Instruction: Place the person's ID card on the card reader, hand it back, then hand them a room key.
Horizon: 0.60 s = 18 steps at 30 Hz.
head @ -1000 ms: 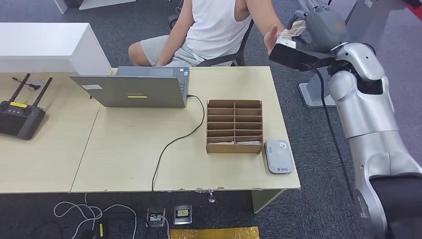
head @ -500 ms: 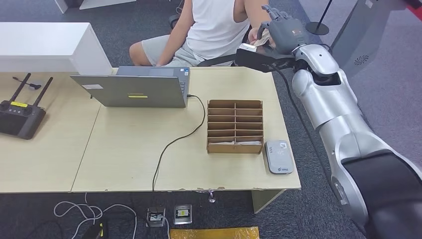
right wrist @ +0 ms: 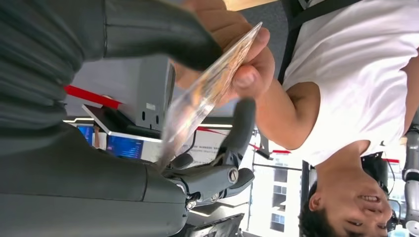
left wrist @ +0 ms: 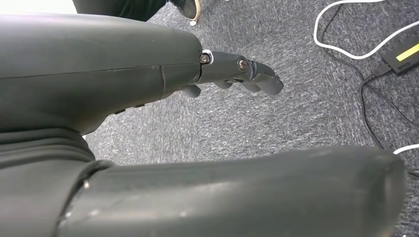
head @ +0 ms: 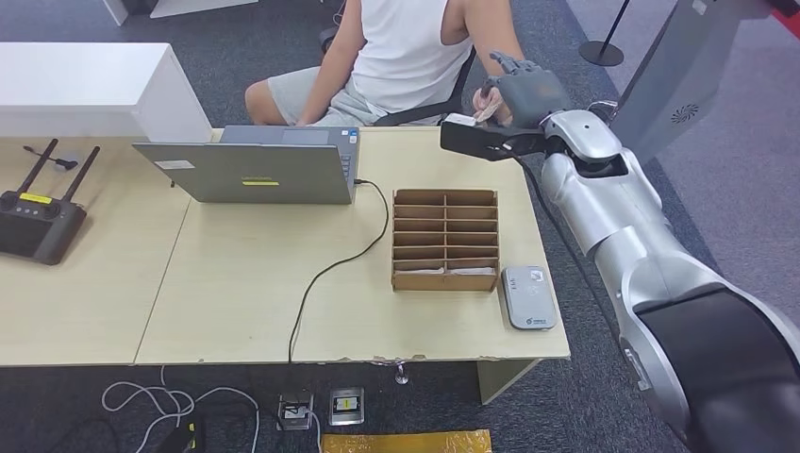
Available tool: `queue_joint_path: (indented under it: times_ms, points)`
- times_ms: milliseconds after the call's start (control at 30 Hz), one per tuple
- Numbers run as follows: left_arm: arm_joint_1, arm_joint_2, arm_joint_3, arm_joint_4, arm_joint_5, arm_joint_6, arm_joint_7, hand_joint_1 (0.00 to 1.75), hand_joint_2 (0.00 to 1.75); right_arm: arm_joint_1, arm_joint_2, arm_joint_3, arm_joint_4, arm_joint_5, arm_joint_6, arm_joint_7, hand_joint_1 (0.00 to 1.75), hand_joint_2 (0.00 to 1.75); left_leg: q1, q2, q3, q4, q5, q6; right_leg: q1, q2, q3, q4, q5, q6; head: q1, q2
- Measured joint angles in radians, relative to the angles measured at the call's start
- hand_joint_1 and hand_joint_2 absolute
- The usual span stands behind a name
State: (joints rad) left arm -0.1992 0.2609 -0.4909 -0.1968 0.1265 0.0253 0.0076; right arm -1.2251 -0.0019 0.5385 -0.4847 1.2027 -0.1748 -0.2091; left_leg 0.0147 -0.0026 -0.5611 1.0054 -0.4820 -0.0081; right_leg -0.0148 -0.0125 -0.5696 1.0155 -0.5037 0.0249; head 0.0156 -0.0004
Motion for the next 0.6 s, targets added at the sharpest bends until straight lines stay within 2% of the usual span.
queue_joint_path:
  times_ms: [467, 533, 600]
  points:
    - [0.021, 0.004, 0.0, 0.0, 0.025, 0.01, -0.001, 0.0, 0.0, -0.008, -0.027, -0.051, 0.006, -0.206, -0.055, -0.062, 0.0, 1.75, 0.0, 0.0, 0.0, 0.0, 0.0, 0.0, 0.0, 0.001, 0.0, 0.0, 0.0, 0.0, 0.0, 0.0]
    - [0.029, 0.006, 0.0, 0.0, 0.034, 0.017, -0.006, 0.0, 0.0, -0.002, -0.04, -0.073, -0.014, -0.296, -0.021, -0.08, 0.0, 1.75, 0.0, 0.001, 0.001, 0.0, 0.0, 0.0, 0.0, 0.001, 0.0, 0.0, 0.0, 0.0, 0.0, 0.0]
    - [0.04, 0.007, 0.0, 0.0, 0.044, 0.022, -0.016, 0.0, 0.0, 0.017, -0.057, -0.098, -0.069, -0.444, 0.078, -0.083, 0.0, 1.75, 0.0, 0.001, 0.001, 0.0, 0.0, 0.0, 0.0, 0.001, 0.0, 0.0, 0.0, 0.0, 0.0, 0.0]
